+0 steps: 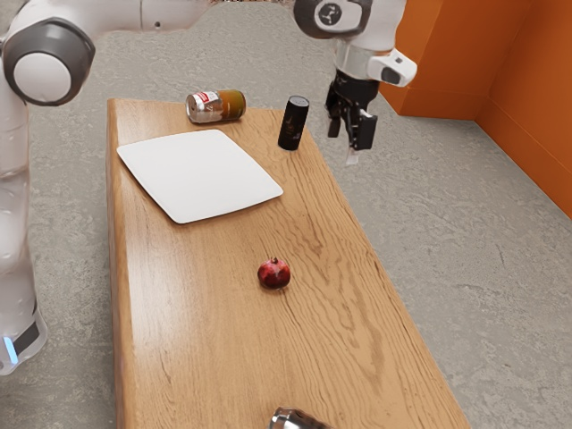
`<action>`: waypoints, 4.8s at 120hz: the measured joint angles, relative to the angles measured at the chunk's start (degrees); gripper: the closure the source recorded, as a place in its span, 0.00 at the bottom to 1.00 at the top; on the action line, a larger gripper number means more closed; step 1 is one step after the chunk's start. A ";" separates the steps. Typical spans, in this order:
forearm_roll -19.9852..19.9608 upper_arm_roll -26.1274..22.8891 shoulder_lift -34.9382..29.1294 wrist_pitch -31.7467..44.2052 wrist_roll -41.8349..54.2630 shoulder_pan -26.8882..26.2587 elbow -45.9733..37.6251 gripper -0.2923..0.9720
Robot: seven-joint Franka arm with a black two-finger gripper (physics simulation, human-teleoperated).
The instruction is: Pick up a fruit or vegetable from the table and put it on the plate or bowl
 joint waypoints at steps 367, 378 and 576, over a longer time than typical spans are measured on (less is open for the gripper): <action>-12.25 -6.44 -8.39 34.73 23.12 3.32 -47.20 0.31; -12.26 -6.38 -8.63 34.41 23.10 3.02 -47.08 0.40; 5.89 21.58 -21.34 0.66 6.14 5.07 -34.59 0.24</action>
